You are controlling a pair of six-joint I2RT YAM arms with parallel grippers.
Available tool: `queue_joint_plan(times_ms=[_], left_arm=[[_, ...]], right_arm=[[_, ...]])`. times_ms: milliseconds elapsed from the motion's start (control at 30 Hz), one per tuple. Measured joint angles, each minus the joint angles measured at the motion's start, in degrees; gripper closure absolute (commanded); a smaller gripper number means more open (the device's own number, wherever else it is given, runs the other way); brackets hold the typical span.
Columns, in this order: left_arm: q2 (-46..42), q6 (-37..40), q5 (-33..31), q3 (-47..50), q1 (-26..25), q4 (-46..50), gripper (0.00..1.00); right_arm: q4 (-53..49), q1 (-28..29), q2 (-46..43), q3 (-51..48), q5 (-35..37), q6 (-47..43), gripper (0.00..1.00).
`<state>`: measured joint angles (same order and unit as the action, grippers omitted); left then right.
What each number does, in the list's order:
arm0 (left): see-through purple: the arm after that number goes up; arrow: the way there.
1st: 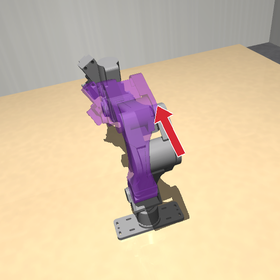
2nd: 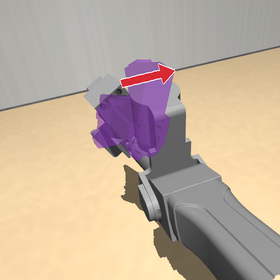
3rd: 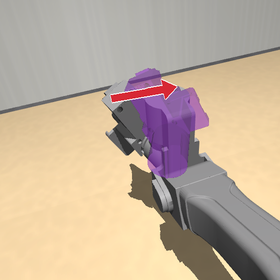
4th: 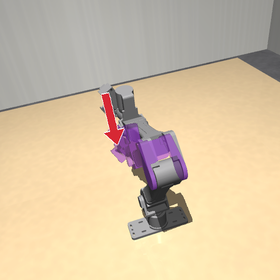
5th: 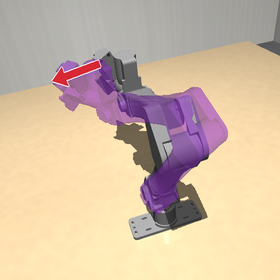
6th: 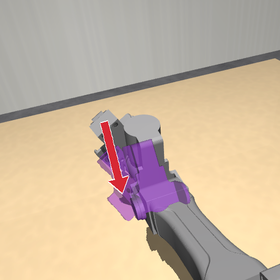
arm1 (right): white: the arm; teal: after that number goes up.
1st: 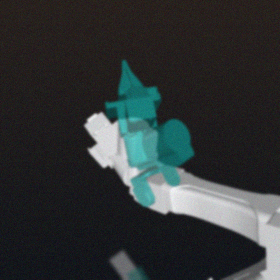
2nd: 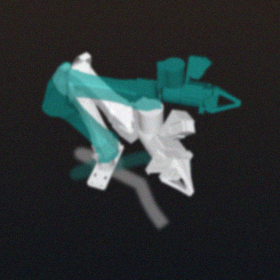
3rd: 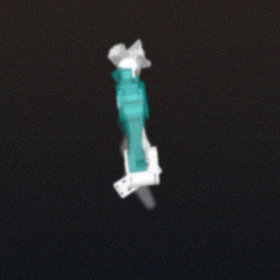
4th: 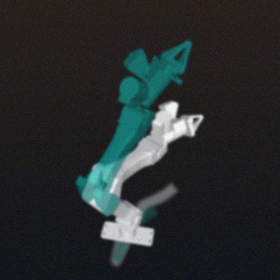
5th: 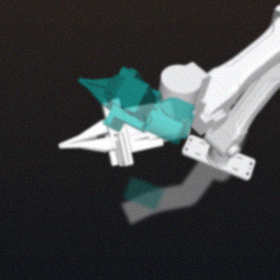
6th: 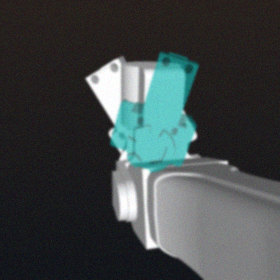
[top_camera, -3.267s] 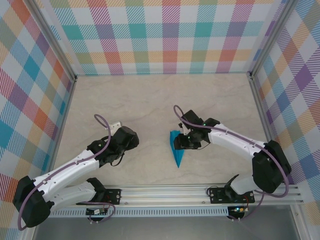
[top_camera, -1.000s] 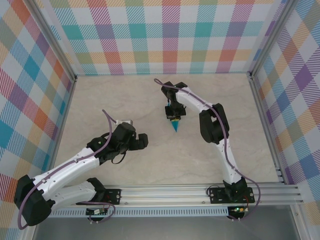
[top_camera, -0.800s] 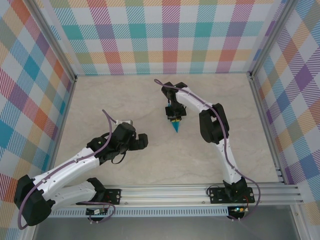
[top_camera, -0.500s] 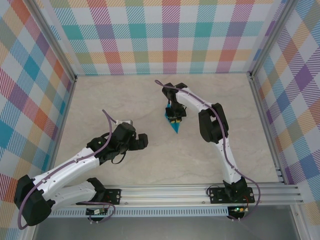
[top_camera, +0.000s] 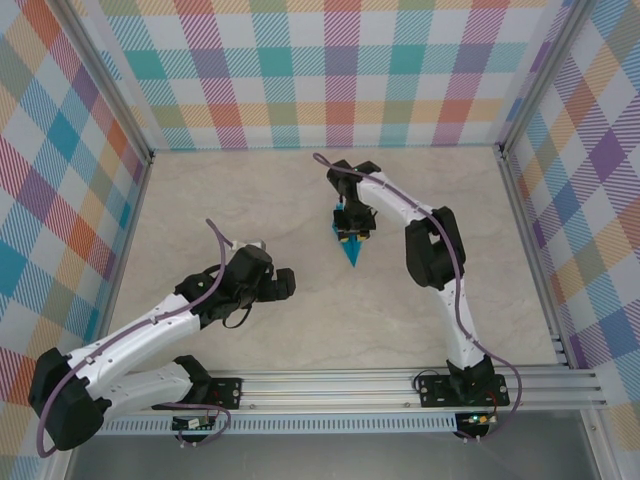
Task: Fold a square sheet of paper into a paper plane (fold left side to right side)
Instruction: Place the paper plane at the center of the table, then reset both arms
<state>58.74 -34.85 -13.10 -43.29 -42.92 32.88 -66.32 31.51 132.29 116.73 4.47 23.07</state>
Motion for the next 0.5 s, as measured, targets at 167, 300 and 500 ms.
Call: queue_joint_plan(times_ms=[167, 300, 500], left_arm=[[1.73, 0.02, -2.43, -0.11, 0.22, 0.17, 0.00], [2.08, 0.02, -3.02, -0.42, 3.80, 0.11, 0.00], [1.33, 0.92, -7.32, -1.57, 14.80, -0.74, 0.00]], right_arm=[[0.68, 0.09, -8.90, -5.07, 1.14, -0.02, 0.51], [4.09, 0.09, -19.39, -14.10, 2.71, -1.07, 0.30], [14.03, -1.42, -41.07, -33.92, 10.16, -4.39, 0.00]])
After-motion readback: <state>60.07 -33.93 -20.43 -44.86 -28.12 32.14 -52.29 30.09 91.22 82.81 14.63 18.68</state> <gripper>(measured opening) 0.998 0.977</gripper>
